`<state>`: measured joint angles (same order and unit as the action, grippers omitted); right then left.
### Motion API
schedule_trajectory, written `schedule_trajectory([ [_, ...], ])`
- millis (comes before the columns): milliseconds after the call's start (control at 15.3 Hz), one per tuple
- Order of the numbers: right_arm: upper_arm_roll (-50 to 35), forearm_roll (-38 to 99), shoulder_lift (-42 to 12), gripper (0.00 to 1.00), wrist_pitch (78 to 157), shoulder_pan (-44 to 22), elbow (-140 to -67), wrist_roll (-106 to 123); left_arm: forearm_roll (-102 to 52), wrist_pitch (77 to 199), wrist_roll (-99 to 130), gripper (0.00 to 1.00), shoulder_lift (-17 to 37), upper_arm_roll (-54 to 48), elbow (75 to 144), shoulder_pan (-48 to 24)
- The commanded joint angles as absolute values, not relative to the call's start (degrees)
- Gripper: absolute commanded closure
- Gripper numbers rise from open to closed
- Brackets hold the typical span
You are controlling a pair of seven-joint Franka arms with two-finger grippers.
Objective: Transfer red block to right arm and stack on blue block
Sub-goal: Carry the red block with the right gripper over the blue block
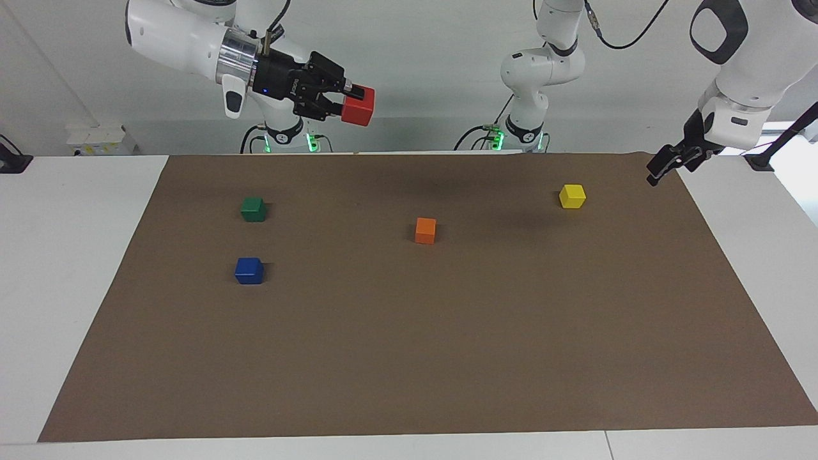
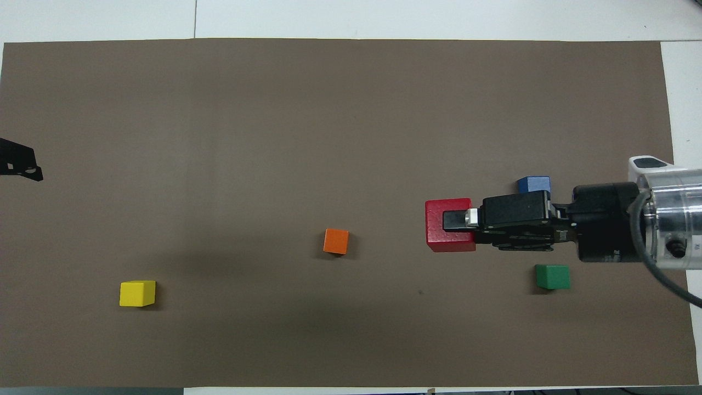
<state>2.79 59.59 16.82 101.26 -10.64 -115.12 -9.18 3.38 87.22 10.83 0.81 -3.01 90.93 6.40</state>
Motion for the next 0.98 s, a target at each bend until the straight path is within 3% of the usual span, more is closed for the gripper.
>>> schedule_trajectory([
  [0, 2.1, 48.5, 16.2, 1.00, 97.0, -8.2, -111.3, -10.3, 4.1, 87.3, 10.2, 0.00, -2.0, -1.8, 94.1, 3.8],
  [391, 1.6, 21.0, 15.2, 1.00, 90.1, -8.9, -105.8, -9.9, 2.3, 88.2, 7.6, 0.00, -2.0, -1.7, 93.5, 1.3],
  [913, 1.1, -4.1, 15.2, 1.00, 89.1, -9.3, -109.8, -10.4, -0.2, 90.7, 5.0, 0.00, -2.0, -1.7, 93.2, 1.6],
])
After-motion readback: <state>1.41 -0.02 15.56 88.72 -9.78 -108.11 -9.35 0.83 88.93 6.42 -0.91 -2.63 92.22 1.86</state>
